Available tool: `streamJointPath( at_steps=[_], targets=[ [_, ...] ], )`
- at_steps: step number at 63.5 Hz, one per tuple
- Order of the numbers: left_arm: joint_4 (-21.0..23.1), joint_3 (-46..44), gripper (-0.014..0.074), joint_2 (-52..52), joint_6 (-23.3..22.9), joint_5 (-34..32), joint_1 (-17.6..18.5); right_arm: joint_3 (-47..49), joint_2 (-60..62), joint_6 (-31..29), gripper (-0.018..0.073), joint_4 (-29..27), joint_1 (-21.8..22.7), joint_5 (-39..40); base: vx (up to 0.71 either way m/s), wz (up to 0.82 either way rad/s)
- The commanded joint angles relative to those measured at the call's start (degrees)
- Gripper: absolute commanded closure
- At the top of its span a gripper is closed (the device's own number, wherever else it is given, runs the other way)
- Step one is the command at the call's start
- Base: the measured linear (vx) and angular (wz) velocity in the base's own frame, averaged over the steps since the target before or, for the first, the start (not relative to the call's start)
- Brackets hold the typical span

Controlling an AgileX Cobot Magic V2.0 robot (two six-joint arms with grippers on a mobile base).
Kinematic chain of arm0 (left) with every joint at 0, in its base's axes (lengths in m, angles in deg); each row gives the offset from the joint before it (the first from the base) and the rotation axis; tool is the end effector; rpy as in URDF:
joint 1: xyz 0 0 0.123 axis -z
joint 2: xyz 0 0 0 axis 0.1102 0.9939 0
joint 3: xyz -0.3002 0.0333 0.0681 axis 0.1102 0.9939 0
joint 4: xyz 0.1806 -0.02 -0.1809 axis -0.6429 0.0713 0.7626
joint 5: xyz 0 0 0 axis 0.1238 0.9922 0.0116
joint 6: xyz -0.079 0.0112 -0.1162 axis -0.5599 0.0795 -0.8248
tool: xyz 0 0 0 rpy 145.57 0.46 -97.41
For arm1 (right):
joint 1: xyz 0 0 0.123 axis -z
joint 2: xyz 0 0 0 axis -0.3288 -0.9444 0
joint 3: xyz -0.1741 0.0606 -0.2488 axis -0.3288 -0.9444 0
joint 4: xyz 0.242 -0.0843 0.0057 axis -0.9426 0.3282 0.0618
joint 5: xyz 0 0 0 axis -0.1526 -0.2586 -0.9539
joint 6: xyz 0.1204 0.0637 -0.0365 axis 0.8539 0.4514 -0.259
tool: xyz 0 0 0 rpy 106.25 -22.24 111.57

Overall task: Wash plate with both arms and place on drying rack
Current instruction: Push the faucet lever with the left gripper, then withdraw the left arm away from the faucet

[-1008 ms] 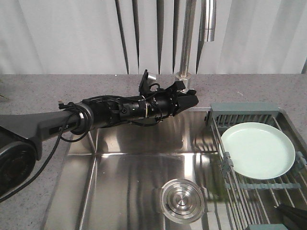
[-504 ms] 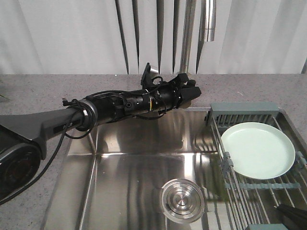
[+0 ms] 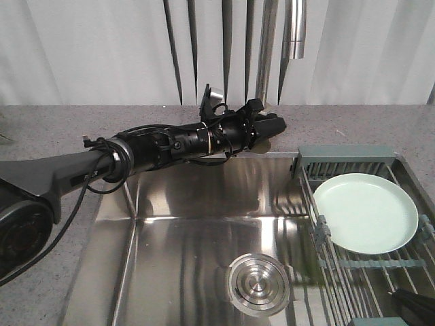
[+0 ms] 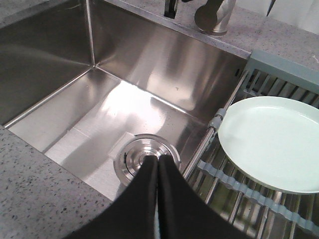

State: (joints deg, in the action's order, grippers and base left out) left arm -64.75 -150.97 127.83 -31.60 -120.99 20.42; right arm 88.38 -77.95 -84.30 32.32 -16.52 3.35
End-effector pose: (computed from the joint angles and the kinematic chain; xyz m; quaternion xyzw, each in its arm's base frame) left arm 0.4790 -0.3453 0.2186 0.0095 0.7224 -0.6376 0.2673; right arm 0.0811 0.0604 0.2410 -0.2478 0.8121 0.0990 0.5189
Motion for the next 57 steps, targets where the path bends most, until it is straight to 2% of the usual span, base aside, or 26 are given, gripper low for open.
streamJointPath(
  at_steps=[1, 14, 26, 43, 54, 57],
  targets=[
    [-0.57, -1.99, 0.0603, -6.2, -1.22, -5.29, -0.49, 1.55, -0.41, -0.54, 0.0564, -2.17, -0.06, 2.91, 0.0, 0.0],
    [-5.62, 0.28, 0.0603, -10.91, -1.22, -10.61, -1.93, 1.55, -0.41, -0.54, 0.0564, -2.17, -0.06, 2.91, 0.0, 0.0],
    [-12.92, 12.3, 0.0603, -18.81, -1.22, -12.82, -3.84, 1.55, -0.41, -0.54, 0.0564, -2.17, -0.06, 2.91, 0.0, 0.0],
    [-27.81, 30.46, 0.0603, -36.33, -1.22, -12.33, -9.6, 1.55, -0.41, -0.54, 0.0564, -2.17, -0.06, 3.15, 0.0, 0.0],
    [-35.03, 40.71, 0.0603, -50.33, -1.22, -9.17, -13.87, 1.55, -0.41, -0.54, 0.0564, -2.17, -0.06, 3.18, 0.0, 0.0],
    [-35.87, 43.46, 0.0603, -54.96, -1.22, -7.89, -14.96, 1.55, -0.41, -0.54, 0.0564, -2.17, -0.06, 3.18, 0.0, 0.0]
  ],
)
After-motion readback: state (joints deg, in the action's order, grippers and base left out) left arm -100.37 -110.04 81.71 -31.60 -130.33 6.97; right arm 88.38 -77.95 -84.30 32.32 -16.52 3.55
